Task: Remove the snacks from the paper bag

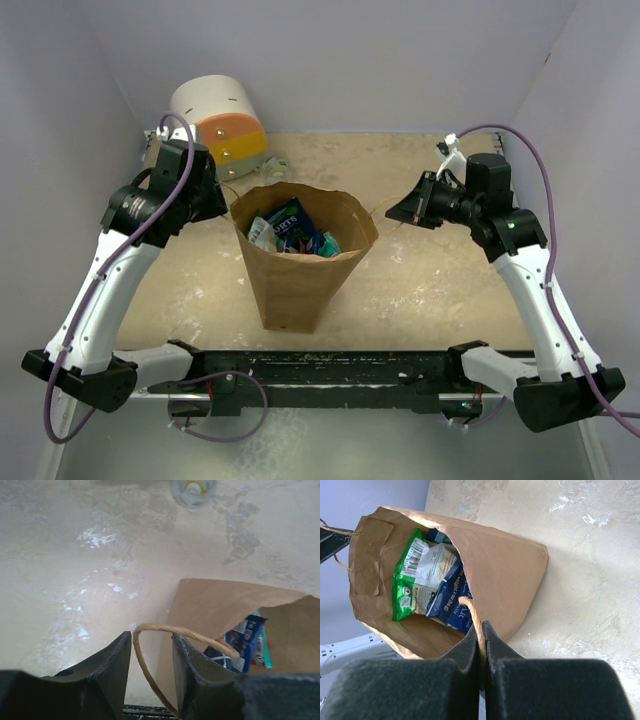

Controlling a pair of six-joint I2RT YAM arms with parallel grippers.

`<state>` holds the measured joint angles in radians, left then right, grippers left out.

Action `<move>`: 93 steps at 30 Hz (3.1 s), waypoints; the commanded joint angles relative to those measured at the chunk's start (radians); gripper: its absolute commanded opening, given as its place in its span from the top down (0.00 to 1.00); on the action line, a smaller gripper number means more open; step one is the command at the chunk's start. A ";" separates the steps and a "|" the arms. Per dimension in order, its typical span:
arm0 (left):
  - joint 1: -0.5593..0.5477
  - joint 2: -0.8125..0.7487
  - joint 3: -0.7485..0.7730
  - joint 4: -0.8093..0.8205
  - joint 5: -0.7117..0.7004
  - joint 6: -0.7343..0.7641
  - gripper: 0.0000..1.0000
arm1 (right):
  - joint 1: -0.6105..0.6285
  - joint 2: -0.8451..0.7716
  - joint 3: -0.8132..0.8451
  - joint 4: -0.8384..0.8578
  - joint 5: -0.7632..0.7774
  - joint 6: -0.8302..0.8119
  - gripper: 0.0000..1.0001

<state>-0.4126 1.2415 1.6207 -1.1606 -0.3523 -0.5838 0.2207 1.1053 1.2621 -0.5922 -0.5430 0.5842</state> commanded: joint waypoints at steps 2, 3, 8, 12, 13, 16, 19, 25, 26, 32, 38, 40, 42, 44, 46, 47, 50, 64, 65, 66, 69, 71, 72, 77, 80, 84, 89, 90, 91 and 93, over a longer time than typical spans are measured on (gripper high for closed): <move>0.006 -0.053 -0.061 0.203 0.090 -0.045 0.63 | -0.001 -0.020 -0.001 0.071 -0.031 0.018 1.00; 0.007 -0.045 -0.057 0.203 0.083 -0.045 0.67 | 0.000 -0.016 0.005 0.067 -0.032 0.018 1.00; 0.012 -0.017 0.029 0.174 -0.026 -0.004 0.96 | 0.000 -0.007 0.036 0.046 -0.028 -0.016 1.00; 0.018 0.005 0.158 0.128 -0.152 0.044 1.00 | 0.019 0.025 0.089 0.024 -0.005 -0.053 1.00; 0.018 0.011 0.191 0.122 -0.179 0.055 1.00 | 0.031 0.035 0.102 0.026 0.002 -0.053 1.00; 0.021 0.033 0.270 0.139 -0.254 0.092 1.00 | 0.124 0.071 0.123 0.080 0.049 -0.015 1.00; 0.024 0.062 0.321 0.243 -0.288 0.168 1.00 | 0.230 0.116 0.114 0.187 0.105 0.067 1.00; 0.033 0.107 0.388 0.365 -0.343 0.325 1.00 | 0.421 0.288 0.178 0.387 0.221 0.269 1.00; 0.034 0.097 0.368 0.398 -0.320 0.351 1.00 | 0.436 0.319 0.185 0.427 0.222 0.300 1.00; 0.034 -0.020 0.126 0.502 0.062 0.292 1.00 | 0.478 0.406 0.125 0.531 0.166 0.387 0.99; 0.035 -0.188 -0.146 0.552 0.415 0.056 1.00 | 0.490 0.392 0.037 0.447 0.083 0.265 0.96; 0.034 -0.231 -0.210 0.565 0.500 -0.014 1.00 | 0.505 0.385 0.018 0.416 0.060 0.215 0.96; 0.033 -0.263 -0.252 0.562 0.569 -0.061 1.00 | 0.536 0.371 -0.003 0.390 0.059 0.168 0.96; 0.033 -0.286 -0.275 0.547 0.613 -0.096 1.00 | 0.577 0.359 -0.011 0.368 0.051 0.126 0.96; 0.033 -0.306 -0.285 0.528 0.634 -0.127 1.00 | 0.623 0.351 -0.012 0.353 0.049 0.087 0.96; 0.033 -0.317 -0.289 0.521 0.645 -0.138 1.00 | 0.643 0.349 -0.012 0.345 0.048 0.075 0.96; 0.033 -0.340 -0.293 0.477 0.660 -0.158 1.00 | 0.679 0.341 -0.022 0.332 0.062 0.061 0.94; 0.033 -0.388 -0.150 0.140 0.338 -0.168 1.00 | 0.681 0.165 -0.045 -0.100 0.451 -0.097 0.46; 0.033 -0.385 -0.148 0.148 0.338 -0.168 1.00 | 0.681 0.145 -0.041 -0.145 0.506 -0.108 0.40; 0.033 -0.384 -0.148 0.156 0.338 -0.168 1.00 | 0.681 0.124 -0.038 -0.182 0.563 -0.124 0.35; 0.033 -0.380 -0.149 0.189 0.356 -0.154 1.00 | 0.681 0.058 -0.014 -0.229 0.675 -0.204 0.29; 0.033 -0.369 -0.139 0.200 0.356 -0.142 1.00 | 0.682 0.017 -0.008 -0.176 0.652 -0.287 0.27; 0.033 -0.363 -0.130 0.204 0.357 -0.133 1.00 | 0.683 -0.001 -0.006 -0.129 0.626 -0.334 0.24; 0.033 -0.317 -0.076 0.199 0.366 -0.082 1.00 | 0.695 -0.046 0.017 0.127 0.448 -0.620 0.21; 0.033 -0.302 -0.068 0.201 0.366 -0.067 1.00 | 0.760 -0.078 -0.041 0.301 0.342 -0.850 0.19; 0.033 -0.290 -0.065 0.211 0.362 -0.059 1.00 | 0.882 0.016 -0.032 0.311 0.300 -1.126 0.15; 0.033 -0.281 -0.070 0.244 0.371 -0.071 1.00 | 0.972 0.187 0.001 0.226 0.390 -1.391 0.23; 0.033 -0.280 -0.073 0.253 0.375 -0.072 1.00 | 0.977 0.195 -0.018 0.246 0.390 -1.439 0.24; 0.032 -0.277 -0.076 0.259 0.379 -0.074 1.00 | 0.980 0.198 -0.041 0.269 0.398 -1.473 0.24; 0.032 -0.270 -0.075 0.260 0.387 -0.080 1.00 | 0.985 0.201 -0.092 0.318 0.422 -1.555 0.24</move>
<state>-0.3801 0.9665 1.5131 -0.9844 0.0219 -0.6685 1.1973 1.3228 1.2301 -0.3450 -0.1673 -0.7074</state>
